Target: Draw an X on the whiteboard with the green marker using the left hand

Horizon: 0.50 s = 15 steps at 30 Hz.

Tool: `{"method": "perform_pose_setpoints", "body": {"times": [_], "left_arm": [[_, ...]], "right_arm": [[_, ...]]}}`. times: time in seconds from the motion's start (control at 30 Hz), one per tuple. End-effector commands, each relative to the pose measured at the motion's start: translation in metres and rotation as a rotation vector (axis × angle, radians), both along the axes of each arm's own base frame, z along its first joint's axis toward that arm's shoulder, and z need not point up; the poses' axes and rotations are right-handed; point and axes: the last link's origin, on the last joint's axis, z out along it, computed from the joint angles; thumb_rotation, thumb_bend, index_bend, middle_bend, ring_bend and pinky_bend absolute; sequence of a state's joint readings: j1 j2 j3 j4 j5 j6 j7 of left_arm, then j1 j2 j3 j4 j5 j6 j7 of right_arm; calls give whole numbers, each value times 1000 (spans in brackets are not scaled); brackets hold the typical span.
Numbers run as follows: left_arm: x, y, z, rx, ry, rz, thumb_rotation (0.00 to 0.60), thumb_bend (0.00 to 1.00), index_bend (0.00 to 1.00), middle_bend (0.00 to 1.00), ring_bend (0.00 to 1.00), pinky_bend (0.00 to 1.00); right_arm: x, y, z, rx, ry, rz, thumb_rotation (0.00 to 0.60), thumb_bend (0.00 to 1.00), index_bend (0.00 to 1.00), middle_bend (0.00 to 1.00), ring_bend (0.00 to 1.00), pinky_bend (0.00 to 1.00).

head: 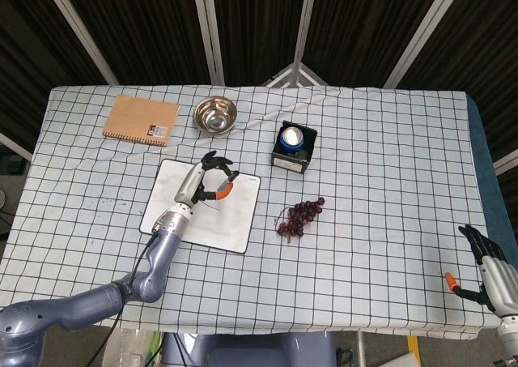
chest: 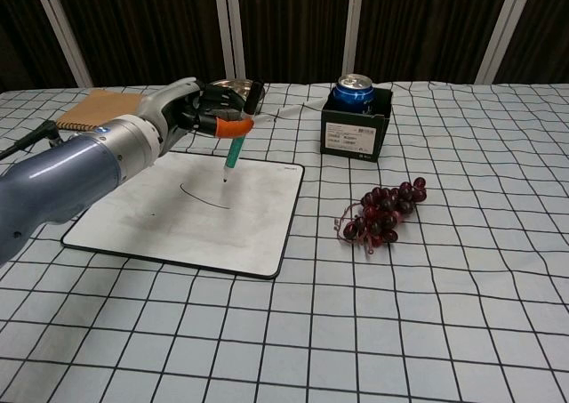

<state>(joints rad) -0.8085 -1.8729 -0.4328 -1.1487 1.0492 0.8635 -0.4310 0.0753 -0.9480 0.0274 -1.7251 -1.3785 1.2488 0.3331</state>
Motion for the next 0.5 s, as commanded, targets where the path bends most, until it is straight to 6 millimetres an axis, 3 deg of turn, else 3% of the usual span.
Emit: {"method": "perform_pose_setpoints", "body": {"times": [0.03,0.5], "left_arm": [[1,-1,-3,-10,4,1,600,584,744,264,35,61],[-2,-8,-7,-31,38,1,600,584,746,266,35,61]], "right_arm": [[0,0,0,1,0,1,600,352,0,0,0,0],[1,1,0,0,7,6,600,352,0,0,0,0]]}}
